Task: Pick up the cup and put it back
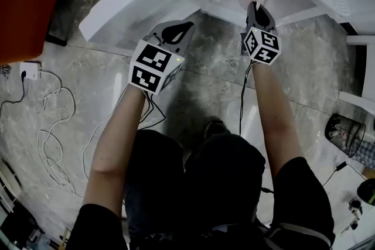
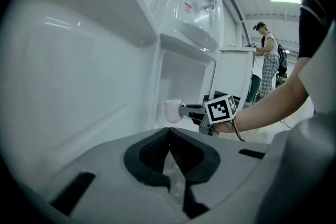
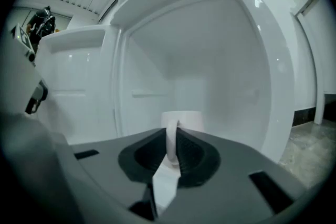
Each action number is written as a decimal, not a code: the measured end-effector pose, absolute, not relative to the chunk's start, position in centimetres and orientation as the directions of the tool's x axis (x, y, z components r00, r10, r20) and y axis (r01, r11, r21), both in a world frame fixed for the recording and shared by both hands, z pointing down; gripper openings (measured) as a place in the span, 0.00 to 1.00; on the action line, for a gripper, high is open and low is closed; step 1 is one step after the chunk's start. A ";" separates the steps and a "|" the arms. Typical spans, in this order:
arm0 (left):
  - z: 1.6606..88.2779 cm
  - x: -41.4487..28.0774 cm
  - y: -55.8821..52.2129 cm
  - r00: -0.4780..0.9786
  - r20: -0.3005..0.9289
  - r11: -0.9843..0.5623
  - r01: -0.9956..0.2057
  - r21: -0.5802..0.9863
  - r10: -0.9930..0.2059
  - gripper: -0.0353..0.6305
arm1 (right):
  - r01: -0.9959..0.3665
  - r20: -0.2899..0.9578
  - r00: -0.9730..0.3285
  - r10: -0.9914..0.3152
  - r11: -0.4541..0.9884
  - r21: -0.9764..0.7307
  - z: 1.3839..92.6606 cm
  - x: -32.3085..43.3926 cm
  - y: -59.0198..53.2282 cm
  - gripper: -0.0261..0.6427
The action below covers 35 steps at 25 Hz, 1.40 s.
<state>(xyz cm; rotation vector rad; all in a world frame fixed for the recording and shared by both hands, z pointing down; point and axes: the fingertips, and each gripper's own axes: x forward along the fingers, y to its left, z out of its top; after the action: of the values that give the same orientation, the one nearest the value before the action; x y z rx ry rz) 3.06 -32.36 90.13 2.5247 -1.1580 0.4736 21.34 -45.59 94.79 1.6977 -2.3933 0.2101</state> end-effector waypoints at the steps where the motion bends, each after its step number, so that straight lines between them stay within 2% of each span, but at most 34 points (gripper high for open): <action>1: 90.4 3.0 -32.3 0.613 0.431 -0.618 -0.772 0.149 -0.662 0.07 | -0.944 0.246 -0.318 -0.916 0.330 0.008 95.1 21.4 -45.8 0.10; 12: 91.2 2.3 -32.4 0.603 0.444 -0.614 -0.777 0.139 -0.663 0.07 | -0.965 0.273 -0.263 -0.925 0.259 -0.053 96.0 21.1 -49.1 0.12; 19: 91.4 2.4 -32.2 0.620 0.429 -0.617 -0.769 0.166 -0.657 0.07 | -0.961 0.343 -0.270 -0.900 0.274 -0.037 97.6 20.8 -47.6 0.33; 22: 91.1 2.3 -30.9 0.623 0.448 -0.613 -0.767 0.190 -0.641 0.07 | -0.961 0.395 -0.271 -0.877 0.272 -0.056 97.9 20.4 -46.4 0.48; 24: 90.2 2.1 -30.1 0.625 0.449 -0.604 -0.768 0.212 -0.638 0.07 | -0.964 0.429 -0.265 -0.864 0.254 -0.083 97.4 20.2 -46.0 0.61; 27: 88.5 1.6 -27.7 0.627 0.468 -0.574 -0.773 0.272 -0.623 0.07 | -0.975 0.509 -0.220 -0.832 0.171 -0.143 96.6 20.8 -43.9 0.67; 30: 86.3 1.3 -25.4 0.615 0.497 -0.548 -0.783 0.295 -0.612 0.07 | -0.983 0.580 -0.179 -0.794 0.122 -0.137 94.8 21.6 -40.3 0.67; 35: 80.2 -0.4 -22.1 0.591 0.517 -0.511 -0.803 0.306 -0.619 0.07 | -0.978 0.617 -0.206 -0.759 0.176 -0.110 88.6 20.1 -35.0 0.61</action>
<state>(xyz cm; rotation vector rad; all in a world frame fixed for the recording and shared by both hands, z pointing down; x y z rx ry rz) -0.36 -22.10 80.22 2.3010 -1.1281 0.4689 20.09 -34.96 88.58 1.6356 -2.0349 0.6935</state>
